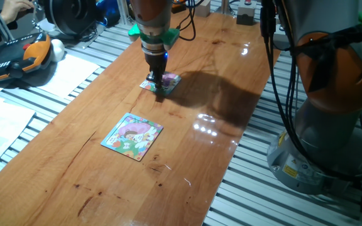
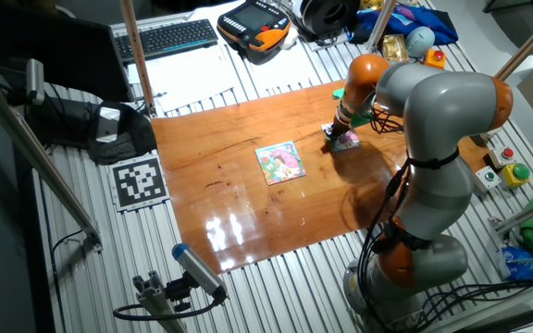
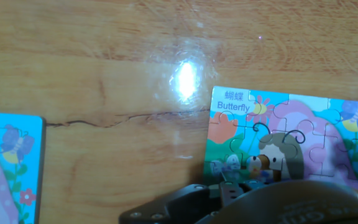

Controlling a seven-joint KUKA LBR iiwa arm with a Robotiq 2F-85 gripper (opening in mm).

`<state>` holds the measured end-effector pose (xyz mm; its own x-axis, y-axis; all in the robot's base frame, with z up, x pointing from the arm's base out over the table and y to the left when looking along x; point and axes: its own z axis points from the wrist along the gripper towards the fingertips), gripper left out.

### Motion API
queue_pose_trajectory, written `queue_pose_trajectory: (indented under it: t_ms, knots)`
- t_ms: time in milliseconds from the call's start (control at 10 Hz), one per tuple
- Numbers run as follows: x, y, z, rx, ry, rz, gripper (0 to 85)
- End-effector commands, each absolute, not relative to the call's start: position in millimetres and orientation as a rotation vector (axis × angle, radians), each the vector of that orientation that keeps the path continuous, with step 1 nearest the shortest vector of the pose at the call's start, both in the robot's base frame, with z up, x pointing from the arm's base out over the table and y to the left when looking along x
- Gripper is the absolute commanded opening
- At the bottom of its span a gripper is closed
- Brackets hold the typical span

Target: Assemble one piece of a puzzle

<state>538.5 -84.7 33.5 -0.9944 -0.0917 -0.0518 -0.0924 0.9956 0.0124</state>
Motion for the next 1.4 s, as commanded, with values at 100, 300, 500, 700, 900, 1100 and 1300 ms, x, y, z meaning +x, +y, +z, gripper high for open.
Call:
queue_pose_trajectory:
  t_ms: [100,300,500,700,900,1100,1300]
  knots:
    - [539.3,-83.4,33.3,-0.147,3.091,0.03,0.0]
    - [539.2,-81.7,32.7,-0.15,3.092,0.032,0.0]
    - [539.2,-79.7,29.5,-0.15,3.092,0.037,0.0]
    - [540.0,-79.8,28.5,-0.152,3.091,0.044,0.0]
    - [540.6,-80.2,28.7,-0.157,3.091,0.039,0.0]
    - [540.9,-80.5,28.4,-0.159,3.088,0.034,0.0]
    - [541.6,-81.0,27.4,-0.161,3.087,0.032,0.0]
